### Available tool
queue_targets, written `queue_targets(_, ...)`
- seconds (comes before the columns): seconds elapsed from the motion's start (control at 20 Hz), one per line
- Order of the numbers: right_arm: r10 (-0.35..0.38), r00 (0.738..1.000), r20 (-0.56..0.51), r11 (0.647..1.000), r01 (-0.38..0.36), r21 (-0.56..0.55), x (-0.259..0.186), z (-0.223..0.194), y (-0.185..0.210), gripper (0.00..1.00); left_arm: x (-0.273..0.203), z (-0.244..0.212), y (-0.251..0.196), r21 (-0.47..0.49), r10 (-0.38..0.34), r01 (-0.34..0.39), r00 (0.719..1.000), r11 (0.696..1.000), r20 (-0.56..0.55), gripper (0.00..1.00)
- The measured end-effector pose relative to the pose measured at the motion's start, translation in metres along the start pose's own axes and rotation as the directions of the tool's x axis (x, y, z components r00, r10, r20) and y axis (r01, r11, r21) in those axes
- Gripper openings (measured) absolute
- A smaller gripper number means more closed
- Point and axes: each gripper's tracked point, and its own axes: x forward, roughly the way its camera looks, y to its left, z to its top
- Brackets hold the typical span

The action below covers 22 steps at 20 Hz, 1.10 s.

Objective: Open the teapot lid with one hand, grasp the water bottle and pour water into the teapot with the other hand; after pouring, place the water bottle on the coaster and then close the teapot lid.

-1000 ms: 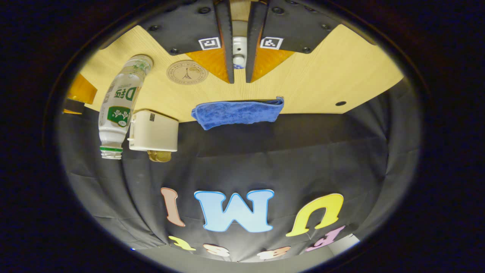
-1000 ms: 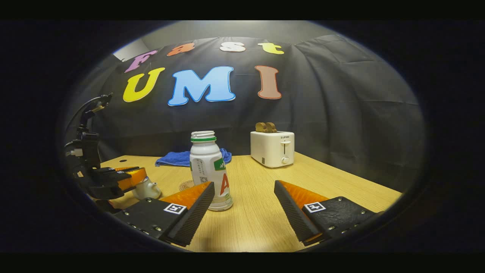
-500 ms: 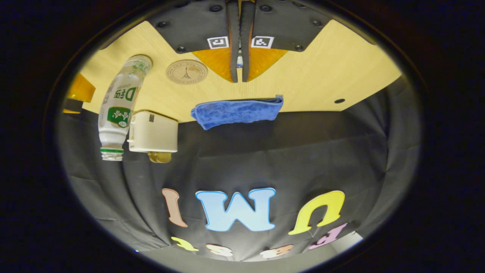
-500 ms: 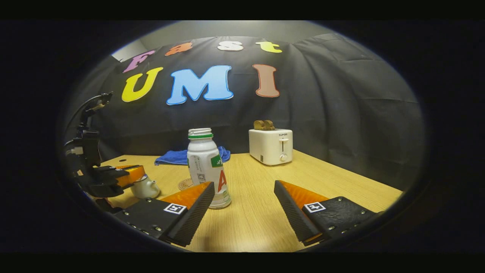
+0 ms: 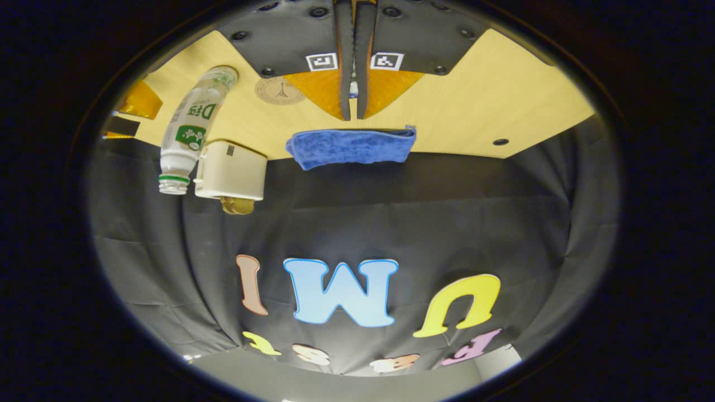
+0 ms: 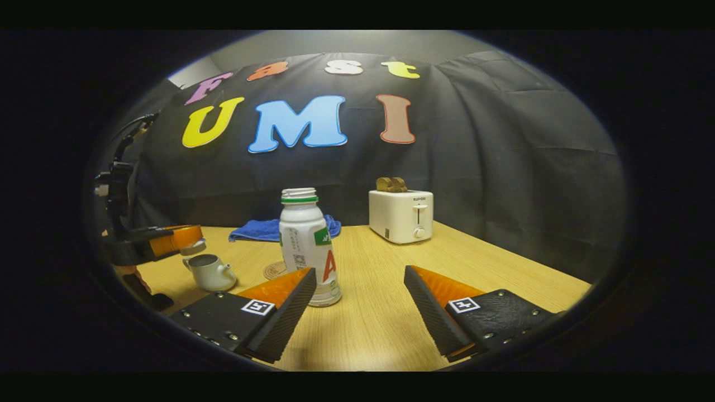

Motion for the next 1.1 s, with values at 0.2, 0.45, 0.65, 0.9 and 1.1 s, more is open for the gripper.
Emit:
queue_targets(0.2, 0.047, 0.999, 0.020, 0.998, -0.046, -0.032, 0.002, 0.008, 0.015, 0.97, -0.018, 0.015, 0.030, 0.002, 0.039, -0.039, 0.999, 0.999, 0.017, 0.11)
queue_targets(0.45, 0.114, 0.993, 0.020, 0.992, -0.113, -0.055, 0.015, 0.014, 0.031, 0.97, -0.046, 0.023, 0.077, -0.001, 0.105, -0.105, 0.994, 0.995, 0.022, 0.07)
queue_targets(0.65, 0.147, 0.989, -0.002, 0.987, -0.147, -0.061, 0.029, 0.012, 0.038, 0.98, -0.067, 0.024, 0.114, -0.011, 0.159, -0.159, 0.987, 0.987, 0.026, 0.07)
queue_targets(0.9, 0.177, 0.984, -0.017, 0.981, -0.177, -0.084, 0.045, 0.009, 0.045, 0.97, -0.087, 0.022, 0.148, -0.020, 0.209, -0.209, 0.978, 0.978, 0.019, 0.07)
queue_targets(1.1, 0.205, 0.978, -0.040, 0.974, -0.208, -0.090, 0.059, 0.000, 0.051, 0.97, -0.099, 0.017, 0.161, -0.032, 0.232, -0.232, 0.973, 0.972, 0.013, 0.07)
